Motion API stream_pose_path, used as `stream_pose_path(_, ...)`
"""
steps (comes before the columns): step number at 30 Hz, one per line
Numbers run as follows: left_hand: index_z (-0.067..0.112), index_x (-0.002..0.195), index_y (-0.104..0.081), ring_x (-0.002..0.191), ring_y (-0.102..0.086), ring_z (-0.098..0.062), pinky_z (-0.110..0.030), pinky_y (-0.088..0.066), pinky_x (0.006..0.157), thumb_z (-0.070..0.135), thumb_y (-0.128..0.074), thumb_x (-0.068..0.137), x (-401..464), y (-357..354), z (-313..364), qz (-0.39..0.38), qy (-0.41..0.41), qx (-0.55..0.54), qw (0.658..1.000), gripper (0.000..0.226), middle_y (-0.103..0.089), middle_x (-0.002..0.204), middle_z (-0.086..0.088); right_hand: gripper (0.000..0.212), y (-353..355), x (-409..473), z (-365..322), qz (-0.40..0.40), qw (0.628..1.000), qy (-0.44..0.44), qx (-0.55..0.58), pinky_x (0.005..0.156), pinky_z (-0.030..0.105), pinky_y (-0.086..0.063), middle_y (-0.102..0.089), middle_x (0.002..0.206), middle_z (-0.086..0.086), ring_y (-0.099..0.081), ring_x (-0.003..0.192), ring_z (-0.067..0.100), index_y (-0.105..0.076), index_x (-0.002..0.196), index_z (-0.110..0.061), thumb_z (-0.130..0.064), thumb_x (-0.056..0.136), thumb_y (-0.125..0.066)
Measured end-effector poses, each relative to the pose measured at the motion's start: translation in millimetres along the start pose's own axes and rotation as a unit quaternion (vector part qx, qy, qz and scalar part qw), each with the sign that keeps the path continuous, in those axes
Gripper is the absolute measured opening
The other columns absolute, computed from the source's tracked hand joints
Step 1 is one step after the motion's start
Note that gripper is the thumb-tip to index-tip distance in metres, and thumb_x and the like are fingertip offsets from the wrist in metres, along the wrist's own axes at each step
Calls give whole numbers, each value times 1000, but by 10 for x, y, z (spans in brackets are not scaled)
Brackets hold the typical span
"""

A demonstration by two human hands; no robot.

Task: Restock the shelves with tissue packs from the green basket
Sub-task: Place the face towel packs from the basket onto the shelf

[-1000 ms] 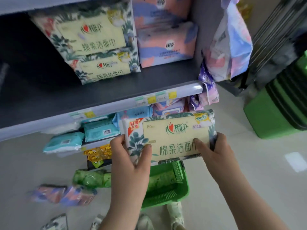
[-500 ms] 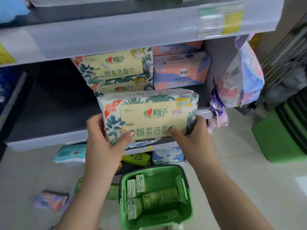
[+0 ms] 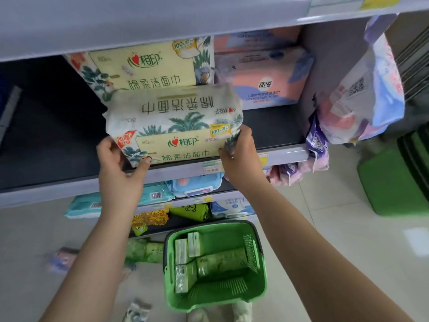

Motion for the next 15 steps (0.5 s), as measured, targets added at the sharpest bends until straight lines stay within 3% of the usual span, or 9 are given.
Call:
stream_pose_path(2,14,134,-29,115,-55,-17,-41,-44,100,7,-63,86,-9,-21,-38,8,3,9,1000,59,-55,127,-1,43,-26,11,23,0,999,17,-35,66,18,-33,-46,129,11,-49,89,17,-34,128,-3,-10,91,-55)
stream_pose_path(6,17,133,-29,113,-56,-23,-38,-45,93,11,-60,89,31,-25,-163,23,17,23,999,55,-57,126,-2,40,-98,48,-17,-12,989,39,-140,72,34,-41,-50,126,10,-59,97,34,-35,124,-4,-20,93,-53)
stream_pose_path(10,16,131,-30,117,-54,-21,-31,-41,93,10,-58,90,83,-31,-292,20,47,36,998,50,-56,129,-1,40,-181,102,-29,-39,961,44,-271,89,40,-39,-55,121,7,-54,107,29,-35,124,-8,-33,95,-47)
stream_pose_path(15,16,134,-29,115,-49,-11,-27,-35,93,12,-55,91,62,-27,-268,6,58,42,997,50,-52,130,5,38,-191,133,-10,-67,958,37,-276,90,41,-36,-56,120,5,-54,110,29,-37,120,-10,-37,95,-46)
Point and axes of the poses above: each hand's wrist, its own x-axis towards the middle knuckle, its own y-axis out of the back of the hand, z = x × y, the point moved 4 cm from there along x, towards the middle knuckle
